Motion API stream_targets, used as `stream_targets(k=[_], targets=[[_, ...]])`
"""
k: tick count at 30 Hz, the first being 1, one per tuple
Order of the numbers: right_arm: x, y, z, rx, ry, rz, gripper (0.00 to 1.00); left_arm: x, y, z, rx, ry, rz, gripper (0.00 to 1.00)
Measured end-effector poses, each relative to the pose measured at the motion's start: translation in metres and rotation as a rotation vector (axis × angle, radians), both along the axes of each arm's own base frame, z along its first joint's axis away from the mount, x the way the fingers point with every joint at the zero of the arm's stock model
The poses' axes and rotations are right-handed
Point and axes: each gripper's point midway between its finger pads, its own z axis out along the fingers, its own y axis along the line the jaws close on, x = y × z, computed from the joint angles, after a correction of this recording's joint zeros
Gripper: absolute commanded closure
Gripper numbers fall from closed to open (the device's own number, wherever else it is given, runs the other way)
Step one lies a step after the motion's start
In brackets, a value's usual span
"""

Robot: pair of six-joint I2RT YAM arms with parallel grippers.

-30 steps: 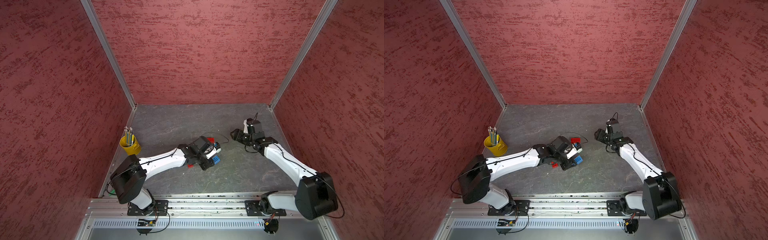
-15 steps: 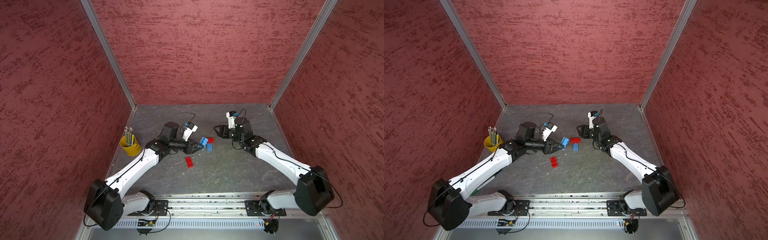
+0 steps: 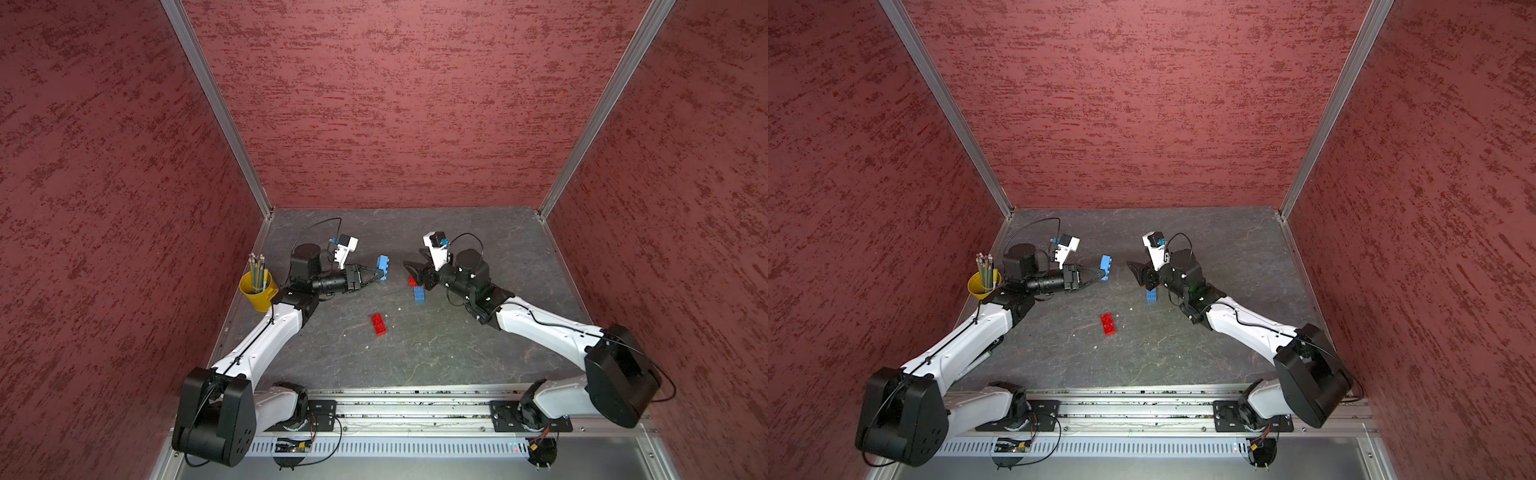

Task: Assemble a rectangle with lego
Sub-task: Place the lego brick at the center of the board.

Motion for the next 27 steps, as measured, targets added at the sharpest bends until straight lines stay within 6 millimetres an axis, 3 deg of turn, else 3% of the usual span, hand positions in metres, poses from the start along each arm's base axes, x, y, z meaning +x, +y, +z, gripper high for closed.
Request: stream_targets(k=[8, 16, 17, 24, 27], targets=[[-0.041, 0.019, -0.012, -0.063, -0.227, 0.217, 0.28, -0.002, 0.001, 0.017, -0.063, 0.000, -0.028, 0.70], [-0.048, 0.035, 0.005, -0.049, -0.334, 0.278, 0.28, -0.008, -0.004, 0.019, -0.075, 0.018, -0.061, 0.70], [-0.047, 0.038, 0.006, -0.048, -0.340, 0.282, 0.23, -0.009, -0.005, 0.019, -0.075, 0.019, -0.065, 0.70], [-0.068, 0.061, 0.032, 0.009, -0.476, 0.425, 0.23, -0.013, -0.011, 0.016, -0.073, 0.027, -0.090, 0.70], [-0.068, 0.063, 0.034, 0.014, -0.484, 0.433, 0.22, -0.014, -0.012, 0.017, -0.073, 0.021, -0.095, 0.70]])
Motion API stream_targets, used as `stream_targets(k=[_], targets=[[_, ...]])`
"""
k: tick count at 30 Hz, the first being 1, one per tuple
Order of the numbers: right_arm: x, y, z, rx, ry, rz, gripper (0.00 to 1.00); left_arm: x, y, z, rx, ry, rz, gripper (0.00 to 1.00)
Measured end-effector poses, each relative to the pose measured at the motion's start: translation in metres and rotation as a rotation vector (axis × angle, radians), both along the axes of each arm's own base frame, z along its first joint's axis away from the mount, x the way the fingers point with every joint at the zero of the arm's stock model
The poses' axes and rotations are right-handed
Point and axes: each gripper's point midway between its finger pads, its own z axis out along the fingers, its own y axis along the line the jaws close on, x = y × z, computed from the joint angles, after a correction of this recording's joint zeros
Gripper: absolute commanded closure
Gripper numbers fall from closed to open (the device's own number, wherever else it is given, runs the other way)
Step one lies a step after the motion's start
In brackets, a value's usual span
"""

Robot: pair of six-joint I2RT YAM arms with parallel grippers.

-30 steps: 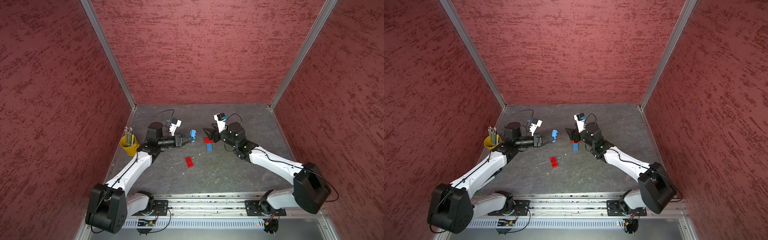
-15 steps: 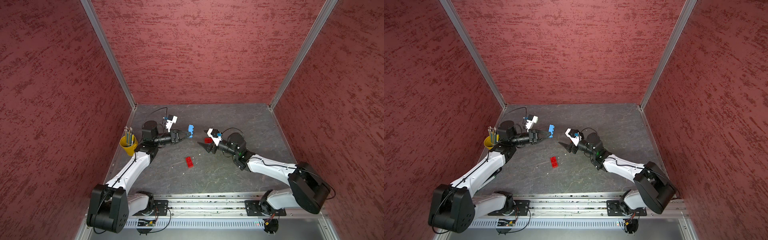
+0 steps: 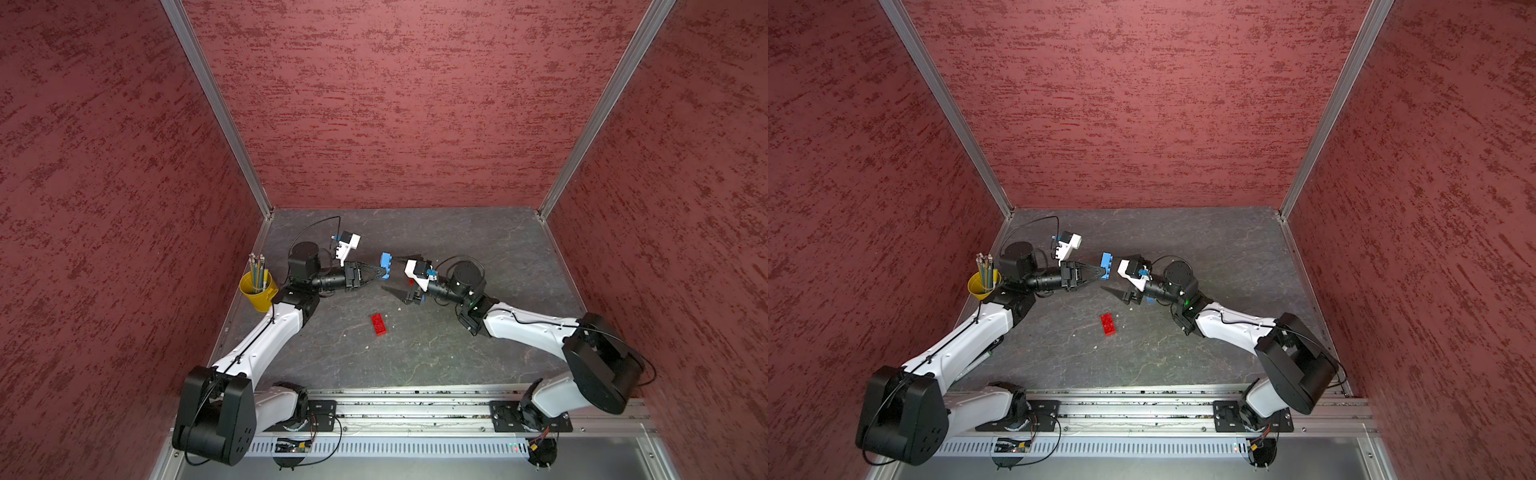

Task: Assemble a rectangle with lego
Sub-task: Place the lego brick at the center of the board.

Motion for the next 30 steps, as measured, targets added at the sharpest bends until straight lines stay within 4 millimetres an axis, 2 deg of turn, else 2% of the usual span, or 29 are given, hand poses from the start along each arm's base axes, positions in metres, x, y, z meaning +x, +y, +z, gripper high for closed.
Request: stream_targets(k=[7, 14, 23, 30], targets=[[0.0001, 0.0005, -0.0006, -0.002, -0.006, 0.001, 0.24, -0.0009, -0.0015, -0.0007, 0.001, 0.000, -0.005, 0.70], [0.0040, 0.0015, -0.0039, -0.006, -0.014, -0.016, 0.19, 0.0007, -0.0019, -0.0034, 0.008, 0.004, 0.003, 0.70], [0.0058, 0.0017, -0.0036, -0.003, -0.014, -0.036, 0.17, 0.0018, -0.0007, -0.0037, 0.023, -0.007, 0.006, 0.71], [0.0075, -0.0006, 0.0051, 0.026, -0.041, -0.056, 0.17, 0.0012, 0.0013, -0.0094, 0.036, 0.015, 0.008, 0.71]])
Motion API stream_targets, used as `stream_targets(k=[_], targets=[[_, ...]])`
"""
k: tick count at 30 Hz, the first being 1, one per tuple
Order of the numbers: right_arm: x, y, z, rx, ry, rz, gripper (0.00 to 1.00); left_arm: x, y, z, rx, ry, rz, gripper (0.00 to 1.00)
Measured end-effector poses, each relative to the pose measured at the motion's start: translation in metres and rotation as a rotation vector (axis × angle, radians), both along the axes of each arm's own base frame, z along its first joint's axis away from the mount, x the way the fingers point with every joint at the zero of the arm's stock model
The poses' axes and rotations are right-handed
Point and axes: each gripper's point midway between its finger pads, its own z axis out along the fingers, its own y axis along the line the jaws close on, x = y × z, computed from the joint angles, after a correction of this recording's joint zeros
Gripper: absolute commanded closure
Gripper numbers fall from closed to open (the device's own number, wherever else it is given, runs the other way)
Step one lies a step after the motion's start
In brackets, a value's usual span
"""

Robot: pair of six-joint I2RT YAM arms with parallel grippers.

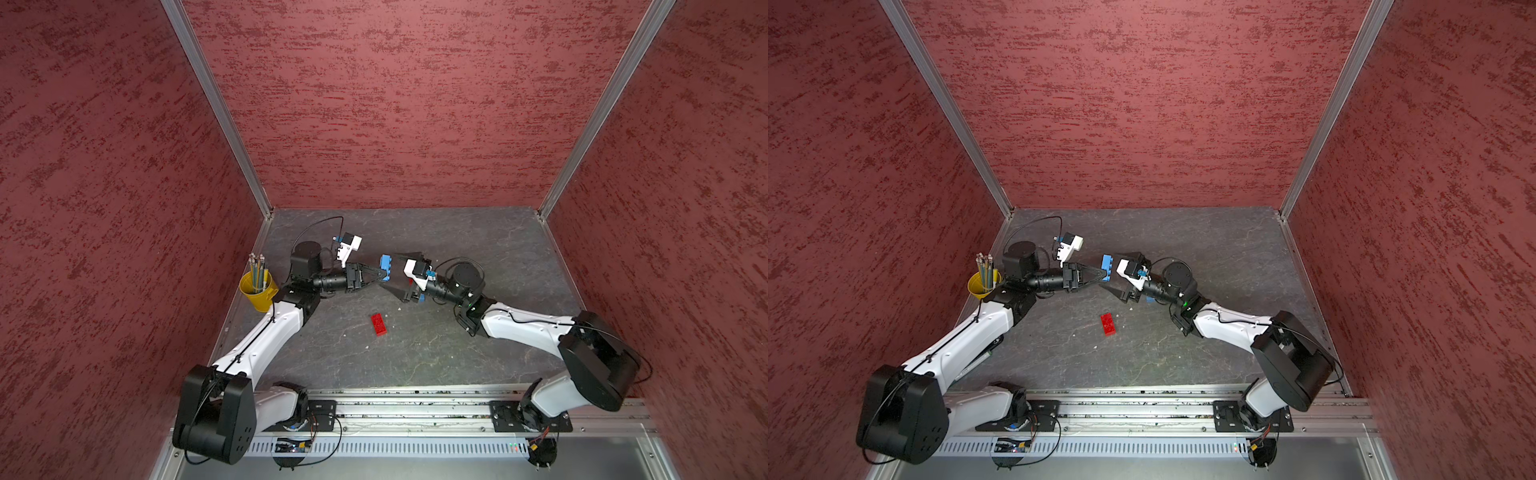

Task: Assemble a rectangle with lego
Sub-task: Place the lego brick at the center of the board.

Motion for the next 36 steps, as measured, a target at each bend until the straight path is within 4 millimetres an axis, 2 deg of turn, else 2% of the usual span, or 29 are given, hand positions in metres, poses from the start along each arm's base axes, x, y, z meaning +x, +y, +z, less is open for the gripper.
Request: stream_targets(k=[8, 15, 30, 36], targets=[[-0.001, 0.000, -0.001, -0.004, -0.004, 0.001, 0.18, -0.001, 0.004, 0.001, 0.002, -0.009, 0.004, 0.71], [-0.005, 0.002, -0.003, -0.018, -0.015, 0.027, 0.22, -0.009, -0.002, 0.002, -0.005, -0.005, -0.038, 0.71], [-0.004, 0.008, -0.011, -0.055, -0.015, 0.053, 0.40, -0.016, -0.008, 0.002, -0.009, -0.001, -0.075, 0.70], [-0.004, 0.008, -0.013, -0.061, -0.011, 0.052, 0.42, -0.016, -0.008, 0.001, -0.006, 0.004, -0.074, 0.61]])
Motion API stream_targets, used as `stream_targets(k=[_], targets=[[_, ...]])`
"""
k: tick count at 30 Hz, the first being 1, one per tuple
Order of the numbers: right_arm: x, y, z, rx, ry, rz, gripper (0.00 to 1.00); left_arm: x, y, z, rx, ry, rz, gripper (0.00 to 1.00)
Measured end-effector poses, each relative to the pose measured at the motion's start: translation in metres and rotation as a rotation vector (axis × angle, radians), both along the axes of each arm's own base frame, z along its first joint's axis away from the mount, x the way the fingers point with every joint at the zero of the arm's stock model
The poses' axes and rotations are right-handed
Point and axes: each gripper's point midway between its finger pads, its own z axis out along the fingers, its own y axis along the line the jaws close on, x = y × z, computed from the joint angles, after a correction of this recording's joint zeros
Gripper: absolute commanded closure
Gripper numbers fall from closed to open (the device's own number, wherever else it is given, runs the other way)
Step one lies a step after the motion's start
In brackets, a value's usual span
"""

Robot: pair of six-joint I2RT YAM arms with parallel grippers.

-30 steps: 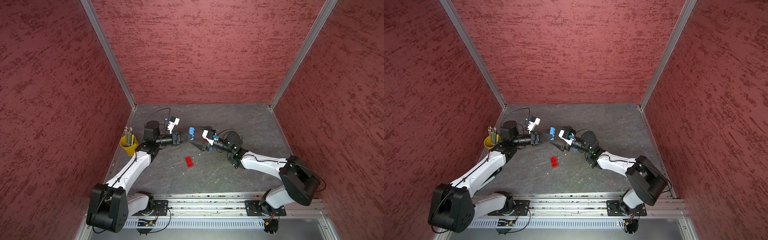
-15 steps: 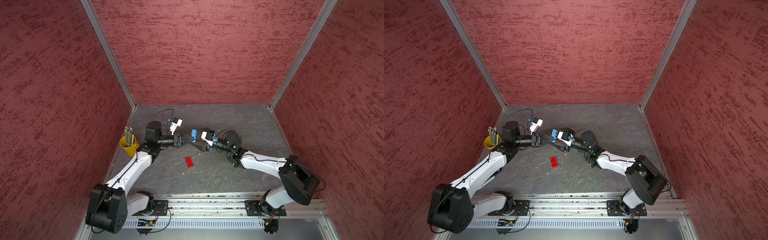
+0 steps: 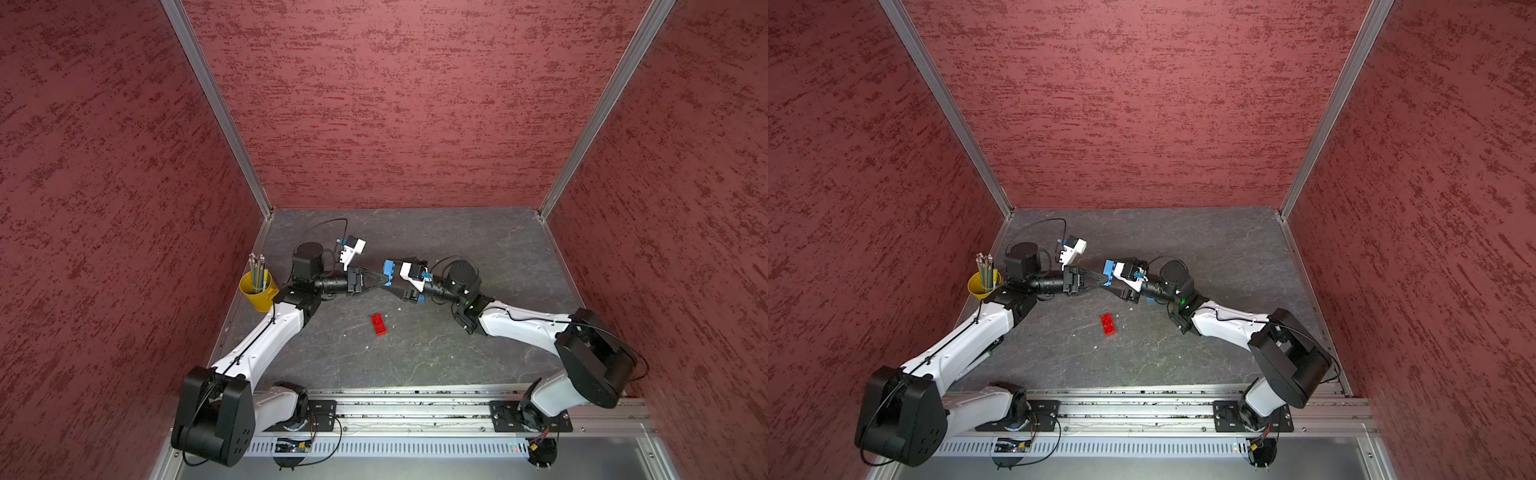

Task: Assemble a rectangle with lego
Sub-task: Place the lego brick at the center of the board.

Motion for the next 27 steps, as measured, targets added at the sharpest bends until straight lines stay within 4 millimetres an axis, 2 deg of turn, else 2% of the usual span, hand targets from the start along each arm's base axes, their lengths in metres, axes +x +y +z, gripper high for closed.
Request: stream_targets(k=[7, 9, 10, 16, 23, 25, 27], targets=[[0.006, 0.001, -0.006, -0.031, 0.027, -0.025, 0.42, 0.007, 0.003, 0.002, 0.008, -0.012, 0.038, 0.31], [0.008, 0.000, -0.009, -0.041, 0.039, -0.037, 0.42, 0.013, 0.008, 0.003, 0.013, -0.026, 0.074, 0.04], [0.009, 0.000, -0.011, -0.045, 0.044, -0.046, 0.43, 0.016, 0.012, 0.005, 0.016, -0.032, 0.099, 0.00], [0.023, -0.010, -0.016, -0.063, 0.104, -0.146, 0.43, 0.027, 0.039, 0.023, 0.066, -0.146, 0.277, 0.00], [0.044, -0.046, -0.007, -0.055, 0.264, -0.395, 0.45, 0.034, 0.065, 0.032, 0.208, -0.318, 0.480, 0.00], [0.047, -0.058, -0.008, -0.053, 0.333, -0.467, 0.45, 0.035, 0.064, 0.029, 0.255, -0.365, 0.492, 0.00], [0.049, -0.072, -0.013, -0.056, 0.421, -0.543, 0.44, 0.030, 0.051, 0.025, 0.306, -0.432, 0.459, 0.00]])
